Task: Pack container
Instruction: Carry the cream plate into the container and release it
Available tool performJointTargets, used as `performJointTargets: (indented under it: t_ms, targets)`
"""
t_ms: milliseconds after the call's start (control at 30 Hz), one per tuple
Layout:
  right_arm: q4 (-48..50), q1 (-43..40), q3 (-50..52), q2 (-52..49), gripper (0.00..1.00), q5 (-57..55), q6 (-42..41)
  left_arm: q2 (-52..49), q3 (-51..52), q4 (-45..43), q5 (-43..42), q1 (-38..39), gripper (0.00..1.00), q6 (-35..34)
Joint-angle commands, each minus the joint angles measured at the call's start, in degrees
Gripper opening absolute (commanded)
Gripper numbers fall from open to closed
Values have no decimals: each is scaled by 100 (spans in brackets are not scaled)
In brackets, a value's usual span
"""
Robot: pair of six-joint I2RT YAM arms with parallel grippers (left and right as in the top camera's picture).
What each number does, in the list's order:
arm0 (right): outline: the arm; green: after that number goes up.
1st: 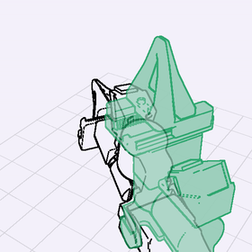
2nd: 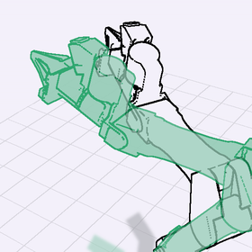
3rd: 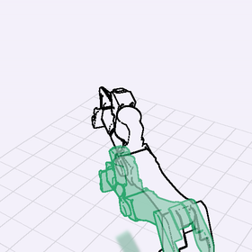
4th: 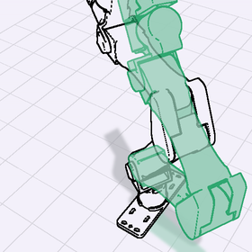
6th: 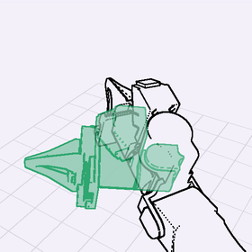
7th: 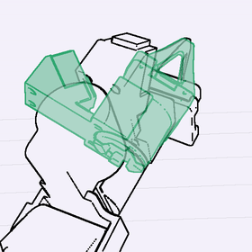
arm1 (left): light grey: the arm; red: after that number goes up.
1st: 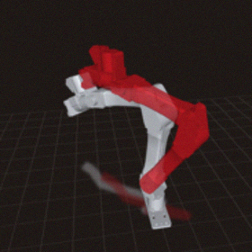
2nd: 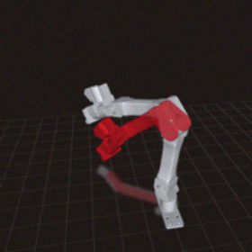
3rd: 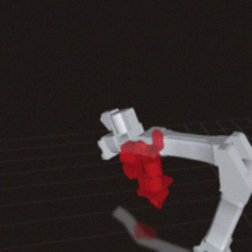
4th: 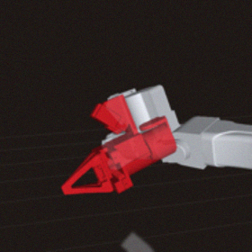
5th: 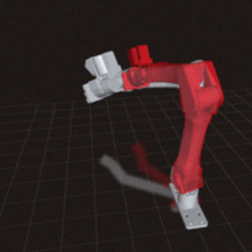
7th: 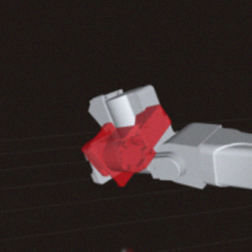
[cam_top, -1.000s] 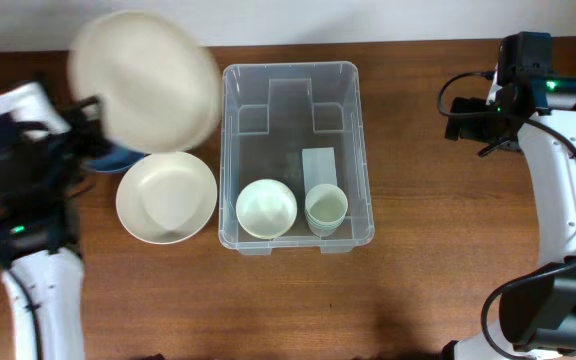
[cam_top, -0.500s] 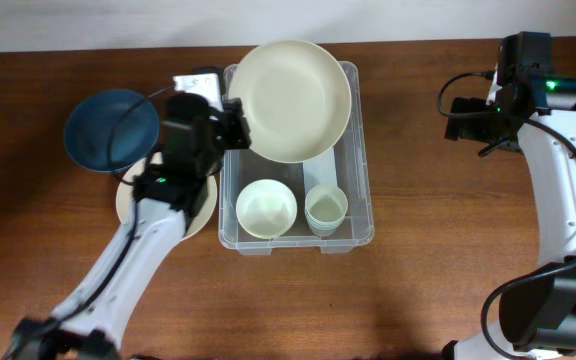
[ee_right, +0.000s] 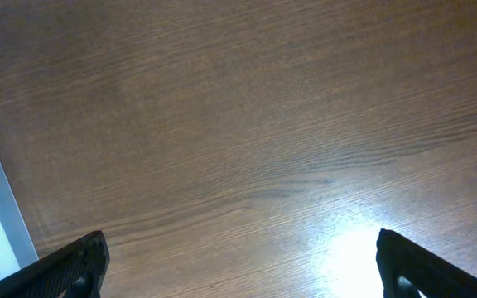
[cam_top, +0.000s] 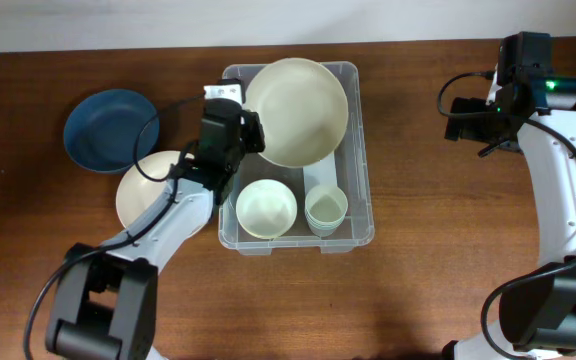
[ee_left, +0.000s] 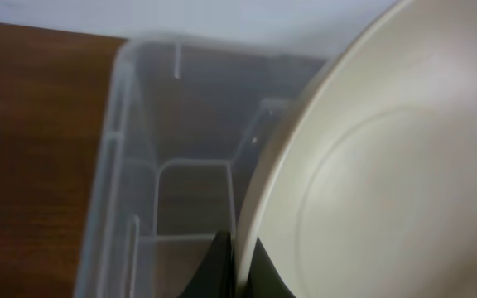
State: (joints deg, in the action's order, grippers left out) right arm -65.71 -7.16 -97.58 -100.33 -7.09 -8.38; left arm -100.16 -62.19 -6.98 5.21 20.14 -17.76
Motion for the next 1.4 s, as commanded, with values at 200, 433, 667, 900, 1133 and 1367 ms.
performJointTargets:
  t_ms: [200,433,667,900,1133,1367]
  targets:
    - [-2,-37,-11,-33,99,-70,-28,-24,-1294,1434,85,308,1,610]
    - [0,-37,-13,-33,99,-70,-28,-63,-1631,2295,374,313,1,579]
    - [0,-37,-13,-33,99,-70,-28,-546,-1641,2149,363,310,1,538]
    - [0,-37,-13,-33,99,-70,-28,-916,-1650,1897,400,306,1,455]
    - [0,-37,-13,-33,99,-70,-28,-933,-1700,1906,431,306,47,459]
    - [-2,-37,-13,-33,99,-70,-28,-732,-2138,2273,428,131,52,457]
